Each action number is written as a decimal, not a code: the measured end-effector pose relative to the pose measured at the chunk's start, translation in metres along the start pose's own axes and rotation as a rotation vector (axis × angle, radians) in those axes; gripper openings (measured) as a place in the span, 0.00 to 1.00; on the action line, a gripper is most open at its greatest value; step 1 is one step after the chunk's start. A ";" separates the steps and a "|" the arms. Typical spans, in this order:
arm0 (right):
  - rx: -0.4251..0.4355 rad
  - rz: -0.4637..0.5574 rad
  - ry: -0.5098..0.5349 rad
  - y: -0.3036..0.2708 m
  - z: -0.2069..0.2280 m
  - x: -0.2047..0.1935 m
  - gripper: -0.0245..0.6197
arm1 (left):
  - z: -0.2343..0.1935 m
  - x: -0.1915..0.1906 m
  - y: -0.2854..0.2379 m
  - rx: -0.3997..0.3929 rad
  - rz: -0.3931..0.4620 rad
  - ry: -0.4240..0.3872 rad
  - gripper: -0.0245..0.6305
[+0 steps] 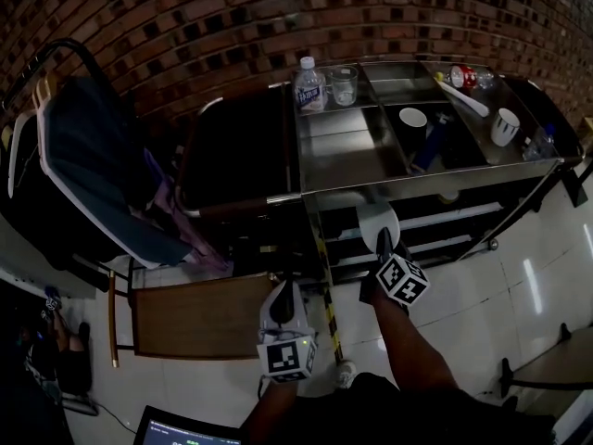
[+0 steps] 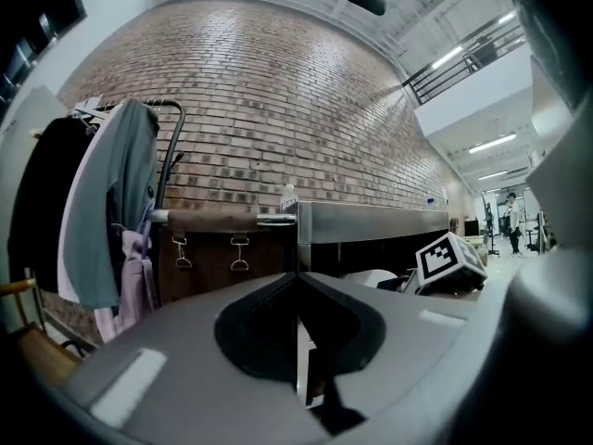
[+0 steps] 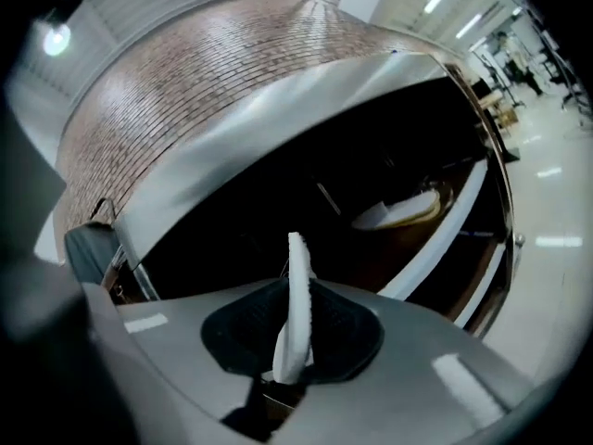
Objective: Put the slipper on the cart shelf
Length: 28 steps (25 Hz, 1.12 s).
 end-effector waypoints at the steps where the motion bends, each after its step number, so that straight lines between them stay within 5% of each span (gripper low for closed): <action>1: -0.007 0.002 -0.050 -0.008 0.004 -0.002 0.11 | 0.001 0.000 -0.001 -0.001 0.000 -0.001 0.06; 5: 0.004 0.030 -0.245 -0.039 0.015 -0.017 0.11 | 0.004 -0.008 -0.004 0.001 -0.015 -0.001 0.06; 9: -0.033 0.061 -0.267 -0.059 0.026 -0.030 0.12 | 0.006 -0.005 -0.002 0.002 -0.020 0.004 0.06; 14: -0.149 -0.011 -0.084 -0.070 0.030 -0.041 0.15 | 0.012 -0.015 -0.003 -0.009 -0.032 0.010 0.06; 17: -0.254 -0.069 0.074 -0.073 0.031 -0.047 0.35 | 0.006 -0.019 0.001 0.000 -0.035 0.006 0.06; 19: -0.302 -0.094 0.133 -0.076 0.035 -0.050 0.35 | 0.005 -0.019 0.003 -0.006 -0.033 -0.003 0.06; 28: -0.357 -0.177 0.411 -0.093 0.036 -0.054 0.49 | 0.012 -0.015 0.003 -0.021 -0.022 -0.003 0.06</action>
Point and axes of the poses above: the fingertips, and each gripper's own axes: y backward along the fingers, z to its right, x out of its top, the point moved 3 cm from there along y, backward along the fingers, and after that the axes turned 1 degree about -z, right-handed, at the moved point
